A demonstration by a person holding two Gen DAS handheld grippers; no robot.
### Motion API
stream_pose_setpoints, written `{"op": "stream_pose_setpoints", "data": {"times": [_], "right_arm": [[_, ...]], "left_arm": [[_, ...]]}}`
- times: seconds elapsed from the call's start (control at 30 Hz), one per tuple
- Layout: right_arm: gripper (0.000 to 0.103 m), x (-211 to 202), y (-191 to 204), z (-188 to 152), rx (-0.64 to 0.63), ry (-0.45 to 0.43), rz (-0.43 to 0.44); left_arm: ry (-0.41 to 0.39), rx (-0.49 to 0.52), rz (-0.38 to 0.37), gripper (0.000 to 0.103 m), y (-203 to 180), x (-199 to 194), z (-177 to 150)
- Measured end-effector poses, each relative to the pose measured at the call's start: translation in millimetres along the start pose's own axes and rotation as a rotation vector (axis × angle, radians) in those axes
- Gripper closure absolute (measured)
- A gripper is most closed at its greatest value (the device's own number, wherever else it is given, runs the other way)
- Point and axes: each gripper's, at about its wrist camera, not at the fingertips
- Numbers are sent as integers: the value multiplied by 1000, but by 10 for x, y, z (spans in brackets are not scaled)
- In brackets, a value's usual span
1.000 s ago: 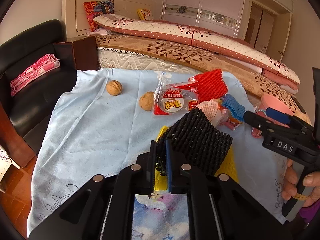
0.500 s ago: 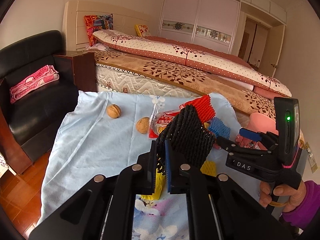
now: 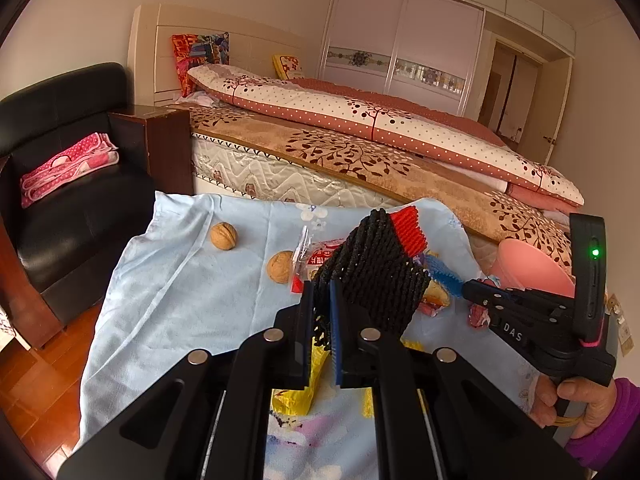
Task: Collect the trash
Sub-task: 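Grasp the blue mesh sleeve with the right tool while the left tool lifts the black sleeve, then carry both sleeves over the pink bucket and open both tools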
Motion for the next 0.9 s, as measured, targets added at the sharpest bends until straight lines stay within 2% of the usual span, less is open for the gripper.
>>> {"op": "stream_pose_setpoints", "data": {"times": [0.2, 0.4, 0.63, 0.9], "right_arm": [[101, -309, -182, 112, 45, -80, 7], [101, -579, -412, 230, 102, -149, -24], [101, -780, -761, 248, 169, -188, -81], [101, -963, -1180, 124, 223, -201, -174]], "left_arm": [[-21, 1, -25, 96, -200, 9, 118], [-49, 38, -47, 96, -558, 80, 246], [-78, 87, -68, 96, -1070, 210, 333], [-62, 121, -108, 96, -1660, 455, 342]]}}
Point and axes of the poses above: each gripper's, at about its wrist camera, not at the fingertips, and x roughly the way its jaws point, y to its left, z to its top, and after that the axes turned 8 degrees about -x, right-handed
